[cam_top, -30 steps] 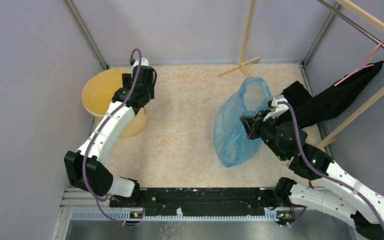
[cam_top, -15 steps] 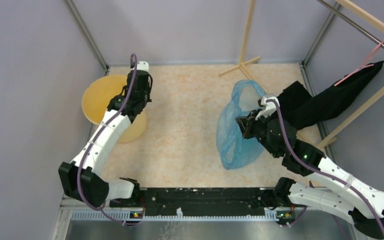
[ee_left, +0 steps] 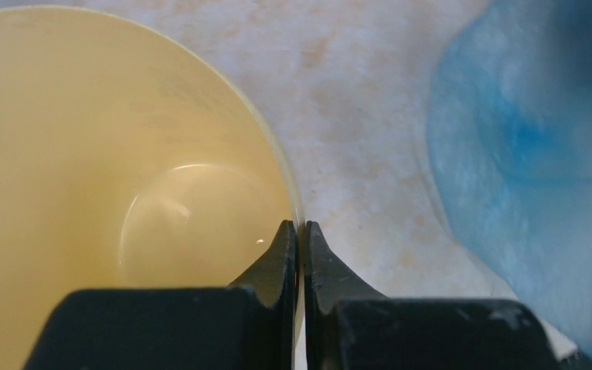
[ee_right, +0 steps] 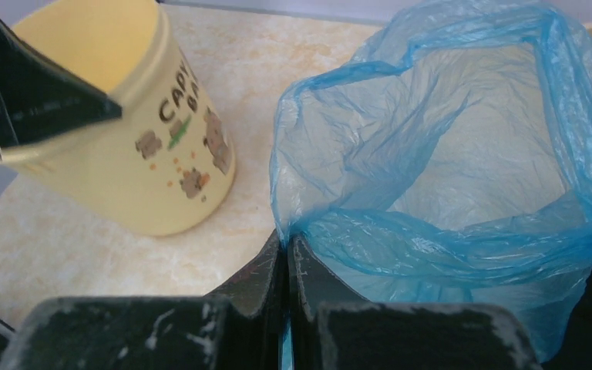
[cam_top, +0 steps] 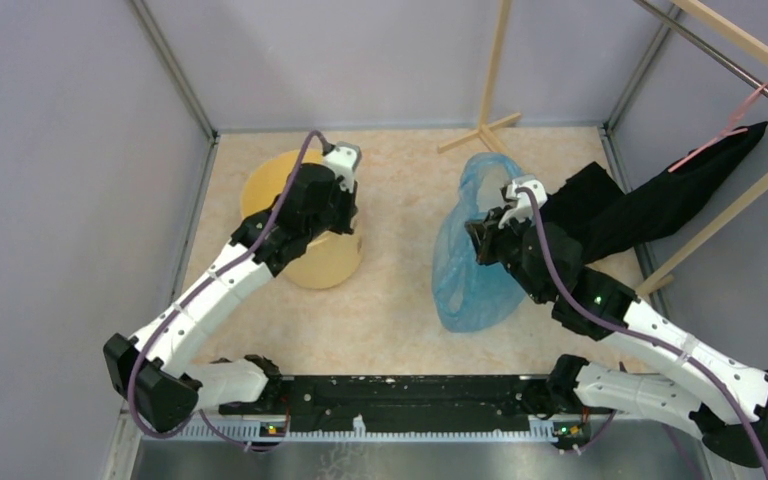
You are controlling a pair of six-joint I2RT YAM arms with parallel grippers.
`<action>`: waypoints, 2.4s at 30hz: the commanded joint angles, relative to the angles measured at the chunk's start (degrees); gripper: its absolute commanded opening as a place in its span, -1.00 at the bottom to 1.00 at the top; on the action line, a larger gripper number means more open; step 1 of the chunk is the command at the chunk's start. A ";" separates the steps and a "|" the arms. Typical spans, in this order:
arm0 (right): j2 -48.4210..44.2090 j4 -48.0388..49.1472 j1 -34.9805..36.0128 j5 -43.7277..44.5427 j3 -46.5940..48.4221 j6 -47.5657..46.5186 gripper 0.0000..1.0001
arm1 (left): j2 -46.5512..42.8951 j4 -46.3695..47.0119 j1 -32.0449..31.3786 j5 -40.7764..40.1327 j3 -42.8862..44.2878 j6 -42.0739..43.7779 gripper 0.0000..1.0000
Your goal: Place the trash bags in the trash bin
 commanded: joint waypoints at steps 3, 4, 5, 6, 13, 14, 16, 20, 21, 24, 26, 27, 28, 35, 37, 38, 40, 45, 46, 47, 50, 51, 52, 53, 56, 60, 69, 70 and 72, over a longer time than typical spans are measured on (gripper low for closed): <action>1.07 7.83 0.01 2.89 5.30 -7.26 -1.00 | -5.21 7.20 -5.87 7.57 -4.44 4.10 -1.00; 1.40 8.73 0.01 3.26 5.47 -7.87 -1.00 | -5.12 7.33 -6.73 8.01 -4.50 4.21 -1.00; 1.62 9.51 0.01 3.51 5.64 -8.38 -1.00 | -5.00 7.39 -7.27 8.77 -4.60 4.36 -1.00; 1.95 10.21 0.00 3.57 5.73 -8.90 -1.00 | -4.86 7.47 -7.82 9.12 -4.75 4.51 -1.00; 2.72 10.31 0.01 3.56 6.64 -9.98 -1.00 | -4.74 7.72 -11.65 12.43 -5.02 4.84 -1.00; 2.38 10.07 0.01 3.39 6.67 -9.81 -1.00 | -5.06 8.61 -12.00 13.63 -5.27 4.83 -1.00; 1.39 9.02 0.01 3.47 7.02 -9.34 -1.00 | -5.92 10.24 -12.62 15.95 -6.29 4.59 -1.00; -1.70 7.75 0.01 3.96 6.95 -7.85 -1.00 | -5.82 11.12 -13.48 16.90 -7.02 4.89 -0.98; -2.40 7.56 0.01 3.61 6.89 -7.88 -1.00 | -5.38 10.69 -13.47 17.56 -6.71 5.17 -0.93; -4.02 5.71 0.01 3.48 7.87 -8.45 -1.00 | -5.71 10.19 -13.50 18.30 -6.74 5.37 -0.57; -4.63 4.52 0.05 4.38 8.97 -8.84 -1.00 | -7.90 11.47 -13.56 17.11 -7.65 4.90 -0.28; -4.82 4.19 0.02 4.58 9.60 -9.31 -1.00 | -9.39 12.48 -13.55 16.83 -8.29 4.86 -0.17; -4.85 3.85 0.00 4.25 10.24 -9.96 -1.00 | -11.16 13.44 -13.44 16.64 -8.94 4.82 -0.01; -1.07 6.35 0.01 -0.79 17.03 -15.35 -1.00 | -28.05 25.35 -12.27 12.90 -17.48 4.08 0.79; 2.16 8.45 0.01 -4.10 19.94 -16.79 -1.00 | -31.78 27.43 -11.60 7.93 -20.03 3.36 0.85; 4.12 9.23 0.01 -5.73 22.16 -17.69 -1.00 | -33.34 27.87 -11.22 4.38 -20.70 2.90 0.87; 8.60 10.14 0.03 -9.84 27.34 -18.84 -1.00 | -35.61 28.21 -10.25 -0.70 -21.84 1.22 0.89; 20.68 15.02 0.24 -23.95 39.46 -14.57 -1.00 | -38.60 29.44 -6.98 -3.21 -23.43 -0.96 0.97; 23.14 16.14 0.76 -26.11 41.50 -13.36 -1.00 | -38.76 29.61 -5.90 -2.59 -23.62 -1.53 0.98; 25.64 16.77 1.47 -28.93 44.09 -12.76 -1.00 | -38.92 29.71 -4.61 -1.79 -23.89 -2.24 0.97; 33.03 17.14 4.21 -34.09 52.62 -11.66 -1.00 | -39.29 30.18 -0.41 0.45 -24.46 -3.90 0.97; 35.16 17.05 5.06 -34.94 56.29 -11.76 -1.00 | -39.45 30.47 0.88 1.23 -24.61 -4.51 0.97; 36.92 16.83 5.86 -35.60 58.82 -12.04 -1.00 | -39.70 30.66 2.17 2.00 -24.80 -5.27 0.97; 38.49 16.49 6.65 -35.87 61.24 -12.70 -1.00 | -40.06 31.05 3.42 2.73 -25.00 -5.96 0.97; 40.34 17.14 7.57 -36.74 64.49 -12.13 -1.00 | -41.32 31.17 6.12 3.42 -25.91 -6.90 0.97; 36.18 24.19 7.57 -34.42 58.88 -10.77 -1.00 | -43.15 31.19 8.06 -0.15 -26.02 -6.87 0.97; 23.51 28.20 7.48 -22.45 37.43 -12.22 -1.00 | -45.13 31.86 11.54 -3.63 -26.30 -6.31 0.97; 21.99 27.69 7.48 -22.42 34.63 -12.82 -1.00 | -45.10 31.84 11.69 -3.73 -26.36 -6.44 0.97; 19.24 25.60 7.45 -22.11 29.45 -15.33 -1.00 | -45.15 31.84 11.81 -3.79 -26.41 -6.49 0.97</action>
